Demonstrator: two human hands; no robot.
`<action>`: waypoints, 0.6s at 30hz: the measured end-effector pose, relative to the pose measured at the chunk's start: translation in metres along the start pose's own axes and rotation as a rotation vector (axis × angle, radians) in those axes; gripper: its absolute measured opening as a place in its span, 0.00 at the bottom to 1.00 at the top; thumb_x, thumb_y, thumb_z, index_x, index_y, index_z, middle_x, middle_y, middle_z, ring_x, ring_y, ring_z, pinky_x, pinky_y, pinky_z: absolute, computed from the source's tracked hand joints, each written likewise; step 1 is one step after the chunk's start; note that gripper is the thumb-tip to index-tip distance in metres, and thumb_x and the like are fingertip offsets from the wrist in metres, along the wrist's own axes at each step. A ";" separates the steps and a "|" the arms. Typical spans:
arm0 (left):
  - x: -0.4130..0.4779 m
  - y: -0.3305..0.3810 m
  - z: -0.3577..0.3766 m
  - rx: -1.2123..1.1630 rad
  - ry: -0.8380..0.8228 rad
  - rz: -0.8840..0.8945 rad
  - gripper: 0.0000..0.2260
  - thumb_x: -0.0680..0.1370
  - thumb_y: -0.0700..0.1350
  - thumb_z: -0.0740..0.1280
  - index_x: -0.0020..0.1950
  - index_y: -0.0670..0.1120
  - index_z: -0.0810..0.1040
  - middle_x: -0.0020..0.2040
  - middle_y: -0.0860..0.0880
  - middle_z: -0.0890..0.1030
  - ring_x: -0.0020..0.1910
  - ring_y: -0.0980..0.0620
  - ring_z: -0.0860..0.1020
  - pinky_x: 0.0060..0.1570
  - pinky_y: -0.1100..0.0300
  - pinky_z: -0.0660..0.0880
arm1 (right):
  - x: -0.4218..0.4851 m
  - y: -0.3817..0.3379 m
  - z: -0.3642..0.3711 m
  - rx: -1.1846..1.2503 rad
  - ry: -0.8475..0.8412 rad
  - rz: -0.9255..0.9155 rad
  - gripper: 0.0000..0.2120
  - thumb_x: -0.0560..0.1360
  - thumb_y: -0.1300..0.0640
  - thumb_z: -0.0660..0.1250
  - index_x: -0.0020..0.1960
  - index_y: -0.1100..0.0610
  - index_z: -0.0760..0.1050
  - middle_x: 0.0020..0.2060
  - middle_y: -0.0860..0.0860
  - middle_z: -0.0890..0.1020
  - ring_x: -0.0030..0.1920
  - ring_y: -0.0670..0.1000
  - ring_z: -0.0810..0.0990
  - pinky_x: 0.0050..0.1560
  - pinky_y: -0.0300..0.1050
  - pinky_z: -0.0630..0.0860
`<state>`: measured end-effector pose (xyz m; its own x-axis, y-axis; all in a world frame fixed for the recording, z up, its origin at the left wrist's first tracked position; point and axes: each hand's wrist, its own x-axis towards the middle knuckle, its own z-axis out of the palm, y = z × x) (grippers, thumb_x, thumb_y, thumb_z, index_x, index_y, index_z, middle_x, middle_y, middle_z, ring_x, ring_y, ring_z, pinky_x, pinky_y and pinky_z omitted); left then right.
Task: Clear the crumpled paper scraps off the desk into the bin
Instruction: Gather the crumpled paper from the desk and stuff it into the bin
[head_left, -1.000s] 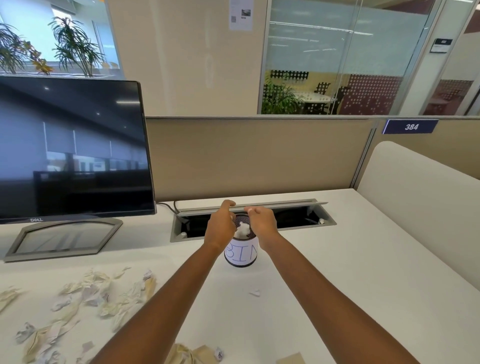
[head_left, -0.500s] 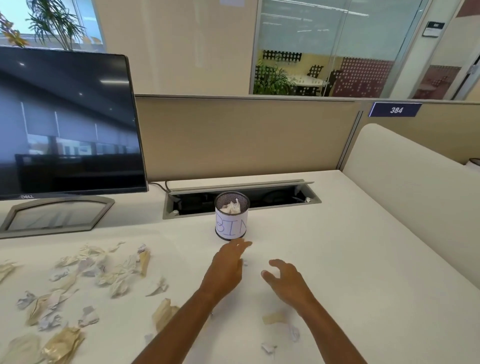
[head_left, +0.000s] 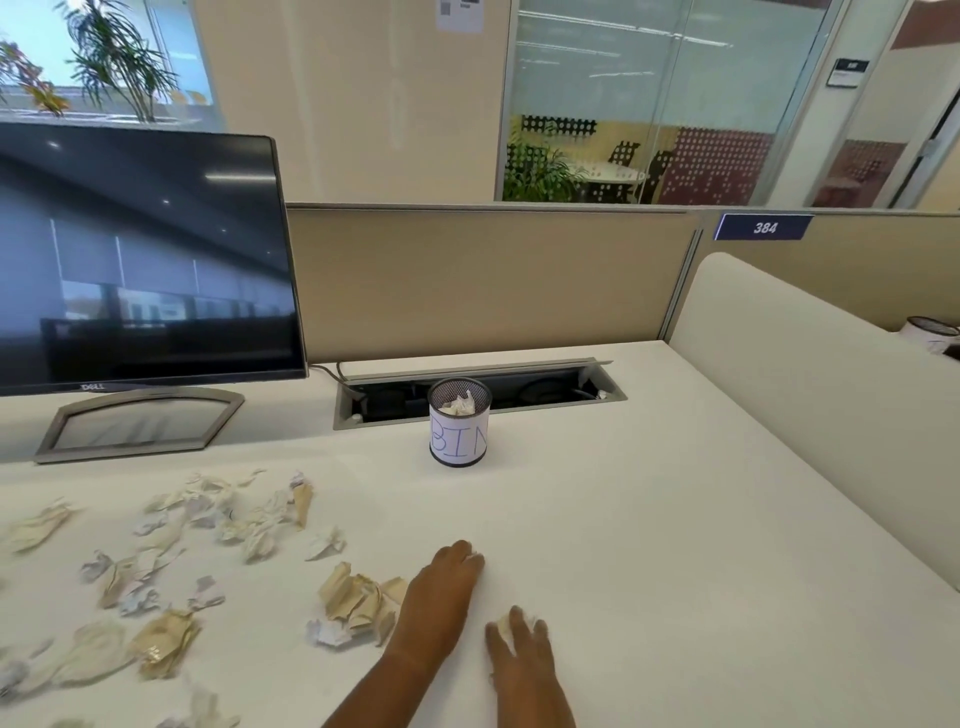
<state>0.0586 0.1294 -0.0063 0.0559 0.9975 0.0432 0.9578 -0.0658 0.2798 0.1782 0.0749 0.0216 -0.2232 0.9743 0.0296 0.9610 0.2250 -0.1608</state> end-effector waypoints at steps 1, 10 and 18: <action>-0.003 0.001 -0.002 0.018 0.013 -0.015 0.17 0.80 0.36 0.53 0.67 0.47 0.67 0.68 0.50 0.68 0.66 0.53 0.67 0.59 0.61 0.70 | -0.001 0.003 0.008 -0.031 0.010 -0.062 0.21 0.74 0.64 0.66 0.23 0.57 0.82 0.43 0.55 0.68 0.37 0.64 0.82 0.61 0.22 0.66; -0.010 0.002 -0.007 0.056 0.027 -0.073 0.12 0.78 0.32 0.54 0.56 0.43 0.73 0.59 0.46 0.72 0.57 0.50 0.72 0.51 0.59 0.71 | 0.004 0.013 0.018 -0.155 0.284 -0.184 0.23 0.69 0.71 0.53 0.27 0.57 0.82 0.21 0.49 0.78 0.34 0.50 0.61 0.15 0.33 0.67; -0.006 -0.002 -0.015 -0.137 0.021 -0.157 0.13 0.77 0.33 0.54 0.55 0.42 0.75 0.56 0.45 0.75 0.55 0.49 0.74 0.51 0.59 0.70 | 0.030 0.017 0.009 0.142 -0.111 -0.164 0.13 0.78 0.63 0.55 0.60 0.58 0.71 0.58 0.54 0.74 0.58 0.52 0.74 0.50 0.41 0.70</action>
<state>0.0525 0.1232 0.0070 -0.0981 0.9951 0.0086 0.9068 0.0858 0.4128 0.1862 0.1075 0.0105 -0.3987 0.9162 -0.0405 0.8794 0.3695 -0.3002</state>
